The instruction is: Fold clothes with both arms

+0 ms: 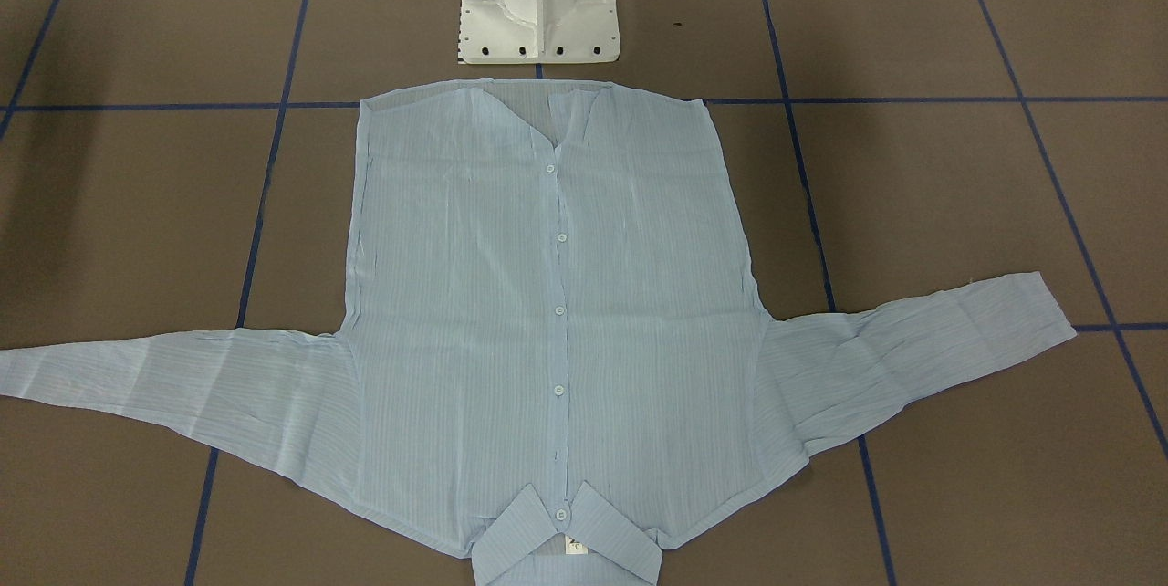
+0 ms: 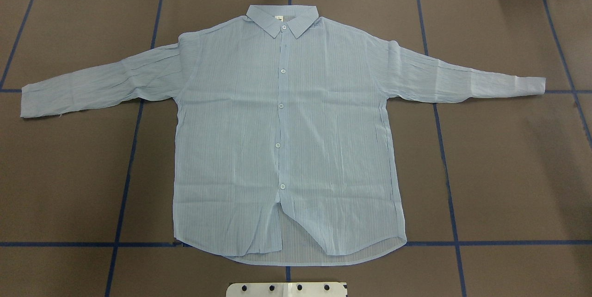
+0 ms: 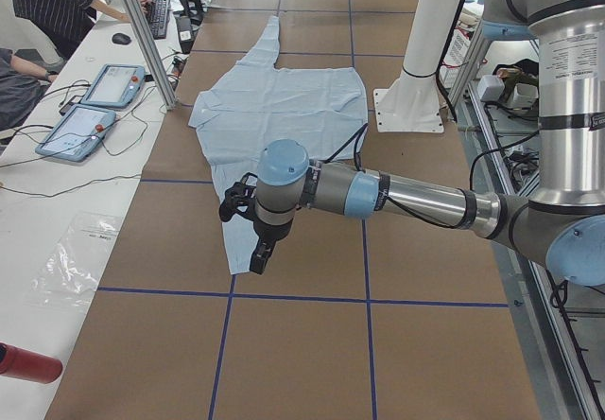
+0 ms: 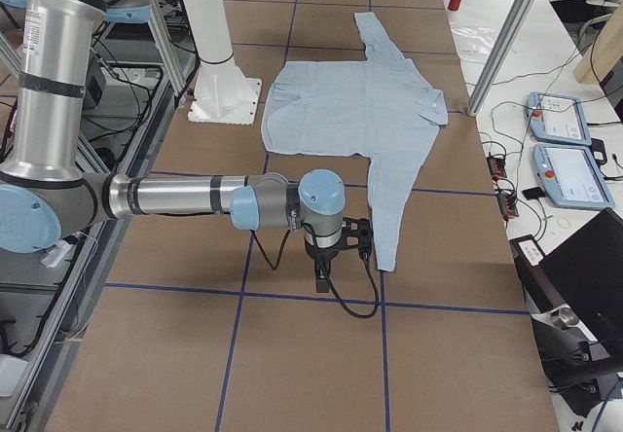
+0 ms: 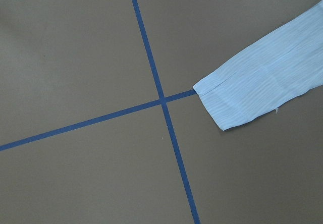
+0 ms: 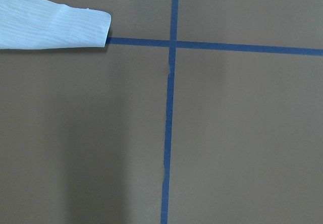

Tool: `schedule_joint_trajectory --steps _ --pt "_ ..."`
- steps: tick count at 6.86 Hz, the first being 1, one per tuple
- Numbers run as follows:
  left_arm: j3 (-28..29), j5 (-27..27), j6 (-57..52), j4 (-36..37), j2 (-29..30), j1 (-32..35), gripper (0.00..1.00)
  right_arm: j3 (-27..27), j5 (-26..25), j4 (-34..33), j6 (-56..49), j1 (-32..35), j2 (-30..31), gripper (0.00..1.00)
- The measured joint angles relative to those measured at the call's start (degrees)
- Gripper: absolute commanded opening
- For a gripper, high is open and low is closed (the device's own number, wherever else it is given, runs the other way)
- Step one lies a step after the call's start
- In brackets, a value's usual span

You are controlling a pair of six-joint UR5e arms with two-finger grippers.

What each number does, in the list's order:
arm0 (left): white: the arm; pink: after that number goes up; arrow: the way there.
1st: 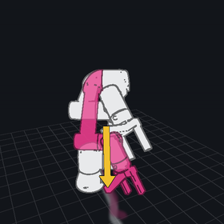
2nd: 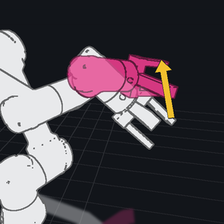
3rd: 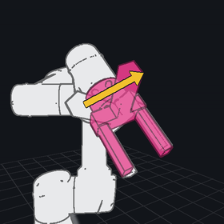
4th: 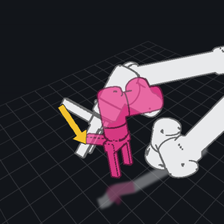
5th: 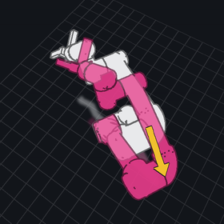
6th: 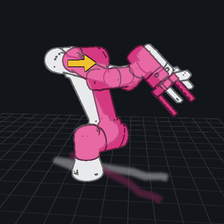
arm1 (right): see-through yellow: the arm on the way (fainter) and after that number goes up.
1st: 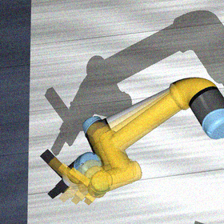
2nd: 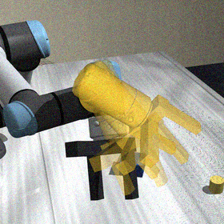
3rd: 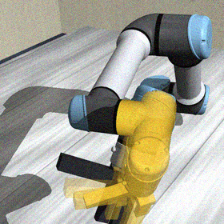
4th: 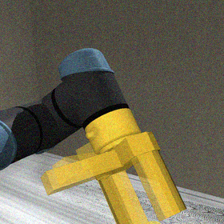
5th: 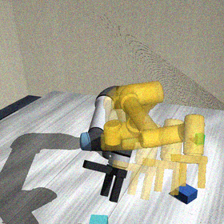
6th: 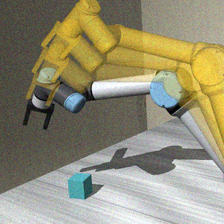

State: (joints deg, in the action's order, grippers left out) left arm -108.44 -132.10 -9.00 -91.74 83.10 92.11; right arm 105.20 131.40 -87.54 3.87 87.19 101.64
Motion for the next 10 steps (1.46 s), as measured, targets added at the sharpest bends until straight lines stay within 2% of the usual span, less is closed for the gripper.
schedule_joint_trajectory --steps 3,5,6,8,10 --pt "-1.4 0.2 0.09 -3.06 0.23 -0.05 1.0 0.6 0.3 6.13 0.35 -0.06 -0.06 1.0" --pt "-1.78 0.41 0.43 -7.63 2.22 -0.11 1.0 -0.06 0.05 18.38 0.8 -0.09 -0.25 1.0" --pt "-1.28 1.12 0.53 -13.12 3.39 -0.13 1.0 -1.6 0.04 22.03 1.07 -0.09 -0.89 1.0" --pt "2.18 2.72 0.67 -20.98 5.62 -0.15 1.0 -8.68 1.25 24.04 1.98 -0.1 -7.14 1.0" --pt "3.44 2.75 0.58 -22.22 6.57 -0.12 1.0 -20.27 3.33 27.5 4.83 -1.44 -16.82 1.0"
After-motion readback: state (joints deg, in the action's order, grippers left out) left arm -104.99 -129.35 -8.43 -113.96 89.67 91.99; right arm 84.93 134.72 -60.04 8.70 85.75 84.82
